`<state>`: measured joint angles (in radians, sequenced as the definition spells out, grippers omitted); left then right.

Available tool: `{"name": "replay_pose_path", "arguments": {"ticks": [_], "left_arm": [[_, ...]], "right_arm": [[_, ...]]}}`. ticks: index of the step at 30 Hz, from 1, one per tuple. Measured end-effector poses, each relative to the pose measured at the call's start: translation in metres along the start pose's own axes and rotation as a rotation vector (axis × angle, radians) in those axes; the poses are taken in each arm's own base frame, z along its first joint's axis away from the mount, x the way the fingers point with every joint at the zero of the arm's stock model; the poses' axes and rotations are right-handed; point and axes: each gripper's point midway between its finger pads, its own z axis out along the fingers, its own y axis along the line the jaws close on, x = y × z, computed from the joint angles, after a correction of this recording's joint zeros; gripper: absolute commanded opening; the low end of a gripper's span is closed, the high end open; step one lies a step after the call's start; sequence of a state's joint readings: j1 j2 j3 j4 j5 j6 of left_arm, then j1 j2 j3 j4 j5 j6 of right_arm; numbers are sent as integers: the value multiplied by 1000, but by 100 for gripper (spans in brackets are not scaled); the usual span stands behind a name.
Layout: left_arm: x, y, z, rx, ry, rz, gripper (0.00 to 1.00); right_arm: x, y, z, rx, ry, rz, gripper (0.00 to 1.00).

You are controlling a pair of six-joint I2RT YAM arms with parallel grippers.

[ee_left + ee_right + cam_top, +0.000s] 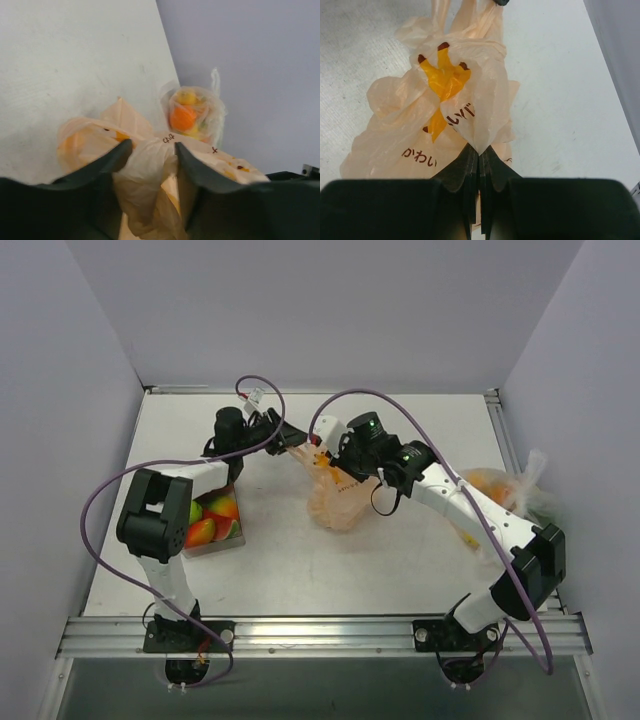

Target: Place the fake fruits into the plastic bag and tie a complex knot

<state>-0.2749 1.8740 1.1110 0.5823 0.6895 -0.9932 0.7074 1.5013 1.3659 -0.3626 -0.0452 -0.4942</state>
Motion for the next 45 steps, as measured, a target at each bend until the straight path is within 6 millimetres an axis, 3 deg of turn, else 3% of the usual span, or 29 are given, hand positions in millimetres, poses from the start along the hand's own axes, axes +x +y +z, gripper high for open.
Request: {"name": "replay_pose_path", "arguments": {"ticks": [2,3,5,8,11,14,16,19,21,23,24,26,27,30,34,38,41,45], "left_arm": [[6,-2,0,19,30,-1,22],[9,-3,-2,29,46,0,9],[8,-4,-8,48,68,-3,0],[-2,-8,-28,73,74,9,0],[-9,-41,-56,152,95,79,0],[-8,-92,-87,266,109,268,0],[0,-115,-104,322,113,398,0],[15,-127,-121,358,127,556,0],[24,-123,-124,347,150,642,0],[51,-116,-124,325,232,752,0],[70,-114,-122,329,282,813,0],[115,-112,-121,342,388,934,0],[141,-110,-123,362,449,989,0],[209,-97,-139,410,622,1123,0],[237,-71,-151,376,745,1227,0],[242,-64,-152,365,791,1324,0],[238,-72,-148,365,797,1364,0],[224,-87,-139,361,759,1406,0]], "right_arm": [[1,-5,-1,13,-2,11,0],[3,-9,-1,22,0,26,0],[11,-22,-2,48,12,74,0],[31,-53,-4,106,33,185,0],[31,-73,-4,107,-36,306,0],[24,-79,-6,58,-115,425,0],[18,-81,-11,0,-176,523,0],[13,-82,-31,-121,-261,684,0],[18,-74,-44,-202,-289,761,11],[37,-60,-51,-244,-255,818,29],[52,-57,-50,-240,-216,847,50],[89,-55,-48,-196,-120,905,66],[105,-54,-48,-176,-75,926,80],[131,-54,-54,-121,26,940,92],[116,-65,-67,-69,51,853,98],[55,-81,-76,-26,-3,627,100],[24,-61,-71,-68,-10,486,100],[26,-19,-68,-164,67,363,100]]}}
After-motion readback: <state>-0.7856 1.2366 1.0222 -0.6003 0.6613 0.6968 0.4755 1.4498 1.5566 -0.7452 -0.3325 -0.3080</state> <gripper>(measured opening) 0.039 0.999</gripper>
